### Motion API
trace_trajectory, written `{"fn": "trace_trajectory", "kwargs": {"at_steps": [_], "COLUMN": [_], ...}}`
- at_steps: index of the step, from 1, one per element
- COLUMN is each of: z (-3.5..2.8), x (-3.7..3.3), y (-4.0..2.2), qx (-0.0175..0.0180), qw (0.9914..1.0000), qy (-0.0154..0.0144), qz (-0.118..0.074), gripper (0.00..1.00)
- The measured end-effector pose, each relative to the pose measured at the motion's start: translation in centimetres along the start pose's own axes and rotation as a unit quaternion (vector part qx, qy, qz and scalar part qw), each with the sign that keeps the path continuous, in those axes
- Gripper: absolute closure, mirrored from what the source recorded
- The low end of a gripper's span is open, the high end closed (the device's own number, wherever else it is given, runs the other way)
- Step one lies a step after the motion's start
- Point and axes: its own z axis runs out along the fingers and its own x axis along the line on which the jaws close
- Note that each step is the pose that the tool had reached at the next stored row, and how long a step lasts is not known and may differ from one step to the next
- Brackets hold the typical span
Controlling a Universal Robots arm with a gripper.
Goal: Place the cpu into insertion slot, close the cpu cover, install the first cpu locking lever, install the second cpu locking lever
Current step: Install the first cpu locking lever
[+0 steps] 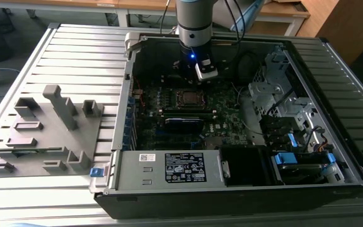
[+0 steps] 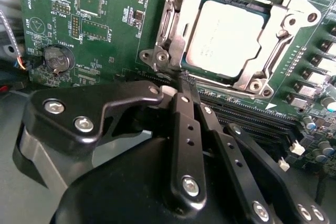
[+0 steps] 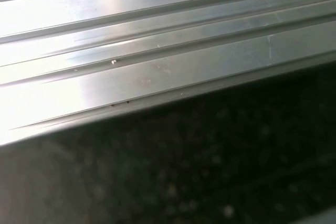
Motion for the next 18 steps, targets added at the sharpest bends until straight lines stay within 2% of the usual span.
{"fn": "trace_trajectory", "kwargs": {"at_steps": [5, 13, 18], "z": [-0.73, -2.60, -2.66], "x": [-0.09, -0.34, -0.35], "y": [0.06, 0.23, 0.24], "qx": [-0.0004, -0.0005, -0.0006], "qw": [1.00000, 1.00000, 1.00000], "qy": [0.0003, 0.0004, 0.0003], "qz": [0.000, 0.000, 0.000], "gripper": [0.89, 0.89, 0.89]}}
